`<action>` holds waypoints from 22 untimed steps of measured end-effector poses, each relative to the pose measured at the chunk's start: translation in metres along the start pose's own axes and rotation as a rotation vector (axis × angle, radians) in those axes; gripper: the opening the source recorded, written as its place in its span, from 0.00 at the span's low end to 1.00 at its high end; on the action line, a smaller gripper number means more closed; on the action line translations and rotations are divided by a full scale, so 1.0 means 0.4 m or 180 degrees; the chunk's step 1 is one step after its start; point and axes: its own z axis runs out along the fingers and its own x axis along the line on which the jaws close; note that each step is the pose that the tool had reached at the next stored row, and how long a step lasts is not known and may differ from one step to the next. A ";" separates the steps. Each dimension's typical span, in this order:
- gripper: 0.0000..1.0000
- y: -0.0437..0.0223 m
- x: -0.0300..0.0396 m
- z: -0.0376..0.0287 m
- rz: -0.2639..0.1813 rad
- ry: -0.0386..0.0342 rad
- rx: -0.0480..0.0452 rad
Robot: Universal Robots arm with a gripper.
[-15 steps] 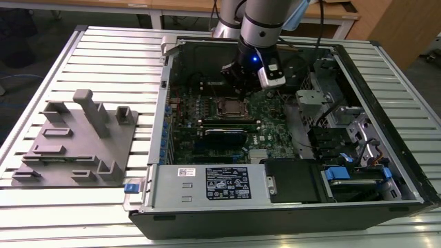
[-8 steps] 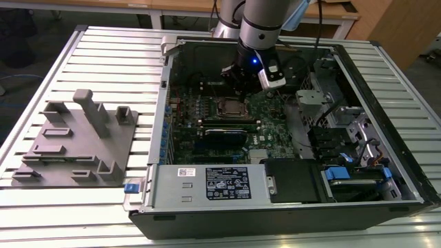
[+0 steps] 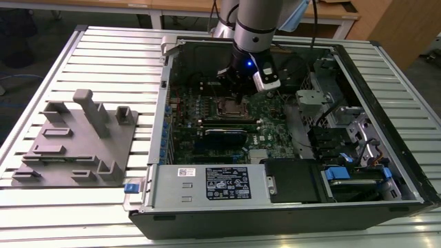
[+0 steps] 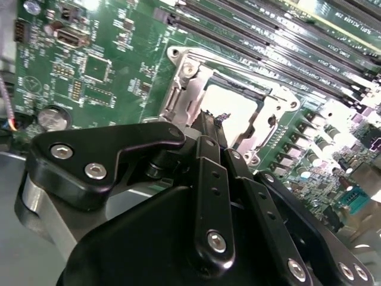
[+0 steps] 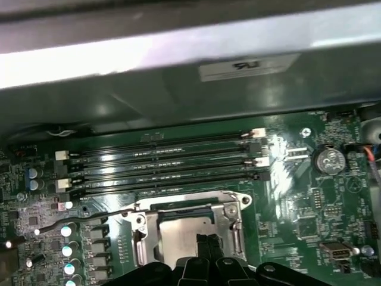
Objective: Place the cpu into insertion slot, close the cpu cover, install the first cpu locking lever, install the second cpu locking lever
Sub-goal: 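Close the cpu cover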
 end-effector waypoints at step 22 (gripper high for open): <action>0.11 -0.008 0.052 0.024 -0.0273 -0.0083 -0.0005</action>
